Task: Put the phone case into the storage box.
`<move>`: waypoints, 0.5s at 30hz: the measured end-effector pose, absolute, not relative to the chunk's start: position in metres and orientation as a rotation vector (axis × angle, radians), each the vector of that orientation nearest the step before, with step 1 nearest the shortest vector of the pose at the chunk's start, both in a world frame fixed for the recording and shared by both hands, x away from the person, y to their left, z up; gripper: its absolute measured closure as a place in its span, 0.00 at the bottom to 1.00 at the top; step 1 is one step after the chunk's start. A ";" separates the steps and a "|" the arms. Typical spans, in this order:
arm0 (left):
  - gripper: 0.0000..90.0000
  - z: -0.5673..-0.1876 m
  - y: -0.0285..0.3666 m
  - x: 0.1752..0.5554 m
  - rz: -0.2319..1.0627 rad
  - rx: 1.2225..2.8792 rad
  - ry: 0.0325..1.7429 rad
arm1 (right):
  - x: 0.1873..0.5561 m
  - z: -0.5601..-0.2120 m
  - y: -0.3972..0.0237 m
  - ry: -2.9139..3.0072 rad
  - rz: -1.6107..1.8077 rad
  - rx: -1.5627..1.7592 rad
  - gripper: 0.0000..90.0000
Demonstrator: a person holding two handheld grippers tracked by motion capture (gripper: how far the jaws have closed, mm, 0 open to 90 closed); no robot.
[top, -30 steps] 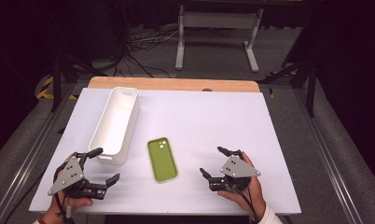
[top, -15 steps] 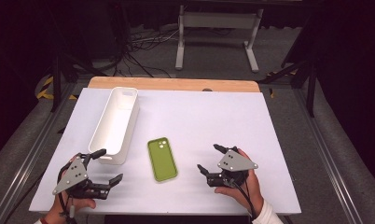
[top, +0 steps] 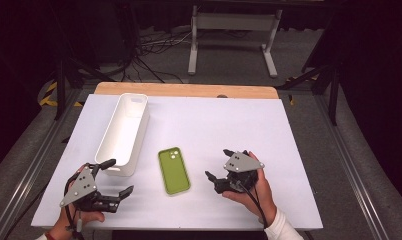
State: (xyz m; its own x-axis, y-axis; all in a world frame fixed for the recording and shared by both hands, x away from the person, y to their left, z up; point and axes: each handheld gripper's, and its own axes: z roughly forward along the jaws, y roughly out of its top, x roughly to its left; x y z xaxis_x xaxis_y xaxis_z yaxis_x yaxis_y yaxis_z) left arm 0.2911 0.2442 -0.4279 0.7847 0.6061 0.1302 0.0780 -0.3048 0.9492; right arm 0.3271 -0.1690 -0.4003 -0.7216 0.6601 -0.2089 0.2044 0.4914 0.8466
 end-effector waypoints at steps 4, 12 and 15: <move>0.07 -0.428 0.244 0.291 0.571 1.822 0.526 | 0.332 -0.398 -0.164 2.225 1.148 0.707 0.16; 0.07 -0.428 0.244 0.290 0.562 1.822 0.525 | 0.347 -0.392 -0.148 2.282 1.120 0.705 0.16; 0.07 -0.428 0.244 0.290 0.563 1.829 0.524 | 0.353 -0.391 -0.141 2.316 1.096 0.705 0.16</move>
State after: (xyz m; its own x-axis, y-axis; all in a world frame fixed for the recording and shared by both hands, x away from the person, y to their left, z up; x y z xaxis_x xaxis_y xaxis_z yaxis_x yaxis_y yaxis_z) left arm 0.2903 0.2441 -0.4276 0.7896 0.6008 0.1246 0.0817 -0.3042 0.9491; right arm 0.3535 -0.1408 -0.3910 -0.7523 0.6279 -0.1994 0.2438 0.5466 0.8011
